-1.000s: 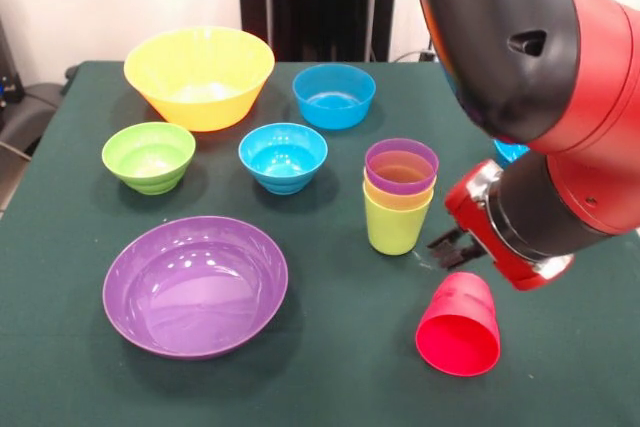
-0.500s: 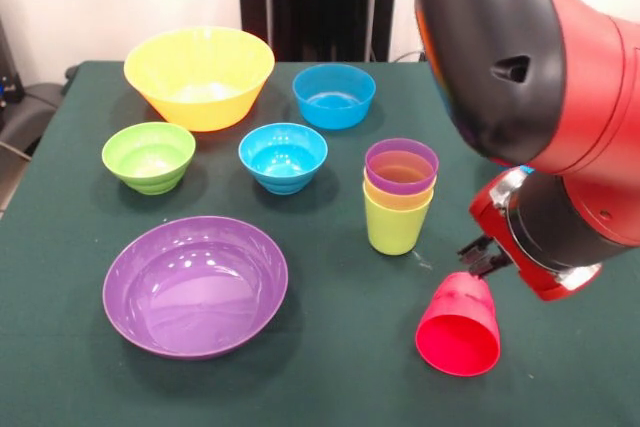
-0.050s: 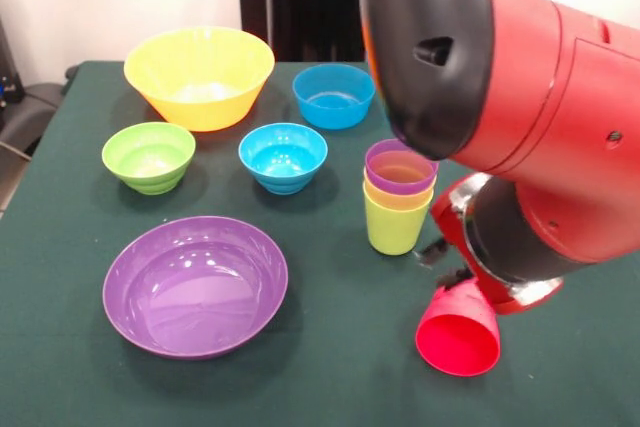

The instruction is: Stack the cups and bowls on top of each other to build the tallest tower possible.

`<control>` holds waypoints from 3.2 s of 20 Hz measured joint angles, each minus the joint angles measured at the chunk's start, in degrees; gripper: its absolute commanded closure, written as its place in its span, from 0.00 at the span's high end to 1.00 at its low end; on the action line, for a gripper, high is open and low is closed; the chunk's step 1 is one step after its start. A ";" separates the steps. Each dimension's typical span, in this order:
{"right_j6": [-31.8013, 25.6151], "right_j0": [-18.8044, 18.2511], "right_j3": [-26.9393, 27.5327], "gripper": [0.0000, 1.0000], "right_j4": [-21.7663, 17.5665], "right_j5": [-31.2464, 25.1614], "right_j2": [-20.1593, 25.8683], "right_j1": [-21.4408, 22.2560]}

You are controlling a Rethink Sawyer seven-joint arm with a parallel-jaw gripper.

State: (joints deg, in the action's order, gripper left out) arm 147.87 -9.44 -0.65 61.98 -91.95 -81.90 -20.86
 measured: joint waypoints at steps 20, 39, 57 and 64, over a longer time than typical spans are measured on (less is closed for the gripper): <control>0.00 -2.57 -1.11 1.00 21.32 6.76 -22.21 -1.18; 0.00 -3.47 -3.30 1.00 29.99 5.48 -32.68 -1.87; 0.00 -3.91 -4.29 1.00 29.98 -5.20 -33.02 -2.11; -0.01 -4.85 -4.29 1.00 30.24 -8.49 -33.83 -2.18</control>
State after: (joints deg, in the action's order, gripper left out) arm 147.86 -14.29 -4.94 92.21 -100.44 -115.72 -23.04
